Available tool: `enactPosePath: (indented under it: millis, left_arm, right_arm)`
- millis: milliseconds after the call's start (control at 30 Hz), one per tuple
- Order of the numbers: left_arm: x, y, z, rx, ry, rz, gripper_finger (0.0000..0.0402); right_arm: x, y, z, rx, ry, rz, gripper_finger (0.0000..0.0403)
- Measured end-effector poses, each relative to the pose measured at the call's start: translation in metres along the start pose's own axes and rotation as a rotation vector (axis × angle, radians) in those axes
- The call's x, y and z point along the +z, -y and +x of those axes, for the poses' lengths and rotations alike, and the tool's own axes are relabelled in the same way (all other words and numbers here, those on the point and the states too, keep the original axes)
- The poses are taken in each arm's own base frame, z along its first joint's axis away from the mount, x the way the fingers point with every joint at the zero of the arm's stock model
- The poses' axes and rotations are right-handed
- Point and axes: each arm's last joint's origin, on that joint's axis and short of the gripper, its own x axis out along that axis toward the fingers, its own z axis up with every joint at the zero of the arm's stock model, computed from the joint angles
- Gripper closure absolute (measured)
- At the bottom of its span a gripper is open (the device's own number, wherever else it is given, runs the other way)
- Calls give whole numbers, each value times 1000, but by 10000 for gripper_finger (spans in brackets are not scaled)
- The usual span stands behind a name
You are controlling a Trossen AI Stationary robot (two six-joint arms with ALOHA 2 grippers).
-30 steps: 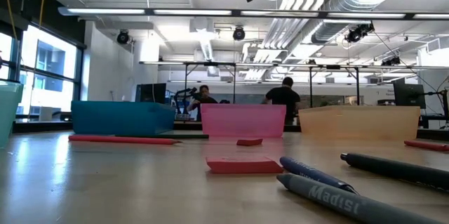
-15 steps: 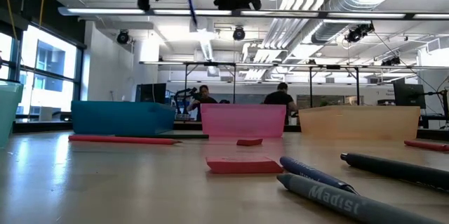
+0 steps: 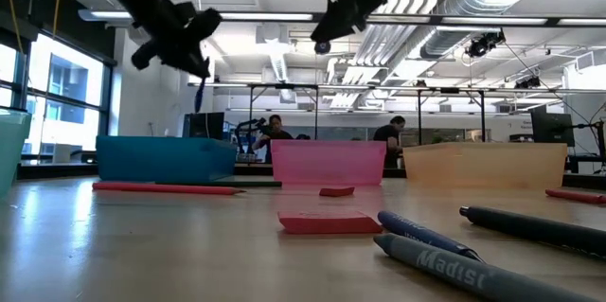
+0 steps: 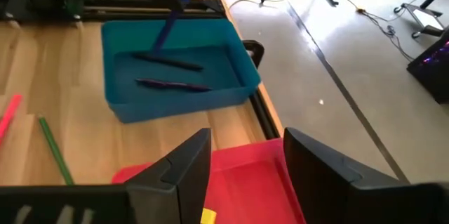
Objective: Sort crayons/erasers/pens/pencils in bins
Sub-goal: Put the blue pen into the blue bin
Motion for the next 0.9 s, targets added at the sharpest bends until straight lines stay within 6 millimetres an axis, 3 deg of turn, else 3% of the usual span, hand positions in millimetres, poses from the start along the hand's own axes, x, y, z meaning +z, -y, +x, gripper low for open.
enactPosePath:
  millis: [367,700,900]
  left_arm:
    - [-13,-36,22,107,-316,-193,384]
    - [-31,-39,52,199,-477,-165,367]
    - [-33,-39,56,198,-502,-156,327]
  right_arm:
    - [-2,5,0,-11,-10,8,231]
    - [-2,5,0,-11,-10,8,231]
    - [-3,5,0,-10,-15,11,231]
